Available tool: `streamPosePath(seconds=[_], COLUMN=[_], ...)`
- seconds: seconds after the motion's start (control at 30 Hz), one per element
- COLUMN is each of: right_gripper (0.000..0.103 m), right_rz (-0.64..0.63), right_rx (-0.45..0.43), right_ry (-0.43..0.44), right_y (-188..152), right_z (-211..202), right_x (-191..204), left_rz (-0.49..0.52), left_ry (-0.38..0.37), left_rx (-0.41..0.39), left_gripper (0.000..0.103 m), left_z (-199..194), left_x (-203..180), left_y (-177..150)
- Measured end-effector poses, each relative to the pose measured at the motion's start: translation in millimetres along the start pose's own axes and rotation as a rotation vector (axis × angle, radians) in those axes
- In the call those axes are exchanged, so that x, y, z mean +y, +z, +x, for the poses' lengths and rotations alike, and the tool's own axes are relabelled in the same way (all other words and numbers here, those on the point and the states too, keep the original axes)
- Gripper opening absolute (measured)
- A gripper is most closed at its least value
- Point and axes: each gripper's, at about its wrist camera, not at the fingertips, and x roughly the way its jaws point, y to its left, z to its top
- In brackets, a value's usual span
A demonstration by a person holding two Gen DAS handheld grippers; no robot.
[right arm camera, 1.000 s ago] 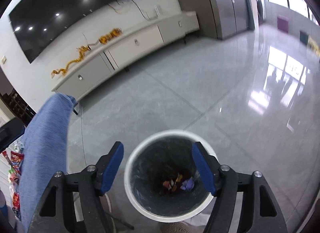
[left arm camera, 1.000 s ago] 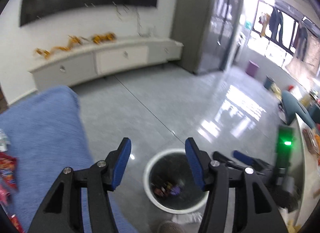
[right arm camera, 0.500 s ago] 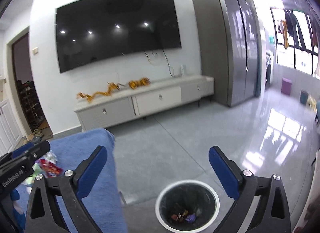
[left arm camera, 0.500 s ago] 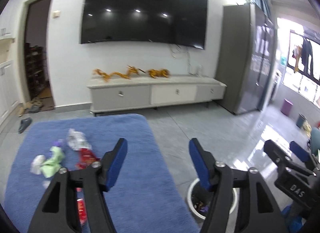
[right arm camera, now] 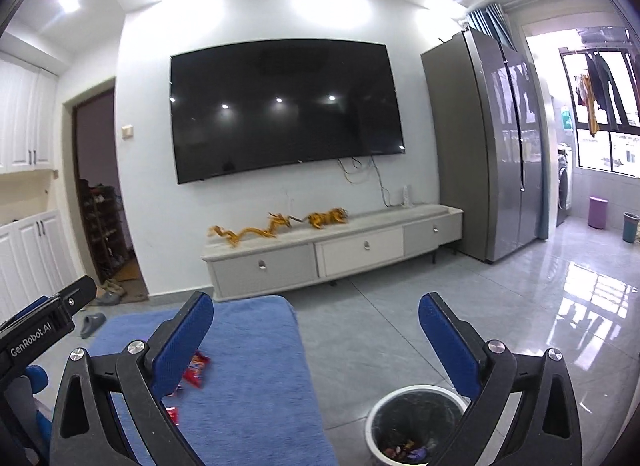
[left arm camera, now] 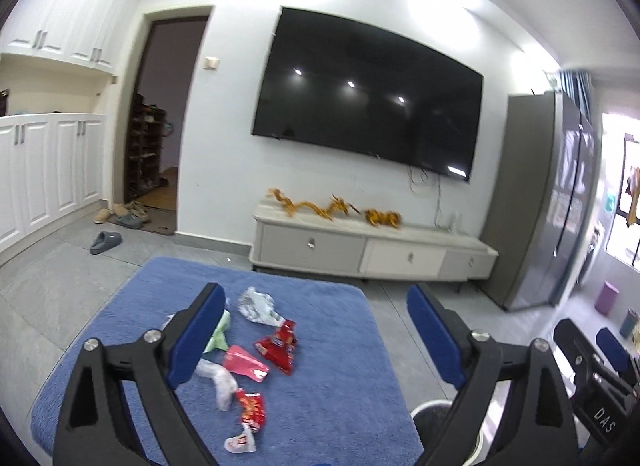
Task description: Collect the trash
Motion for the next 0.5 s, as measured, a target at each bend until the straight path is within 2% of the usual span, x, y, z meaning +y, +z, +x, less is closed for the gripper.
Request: streamPosePath(seconds=[0.23,0.5], right_gripper=[0.103,0.103], right_rz=[-0.008,-0.002], right_rx=[-0.047,-0.079], right_ry=[0.064,0.063], right_y=[4.3,3.0], right_z=[-21.4,-37.4], right_x=[18.9,25.3], left_rz=[0.001,0.019], left_ry=[0.012,0.009], left_rx=[-0.067,-0.081], left_gripper=[0.095,0.096], left_z=[-39.2,-49.5], left_x=[9.5,0.5], left_y=[8.8,8.4])
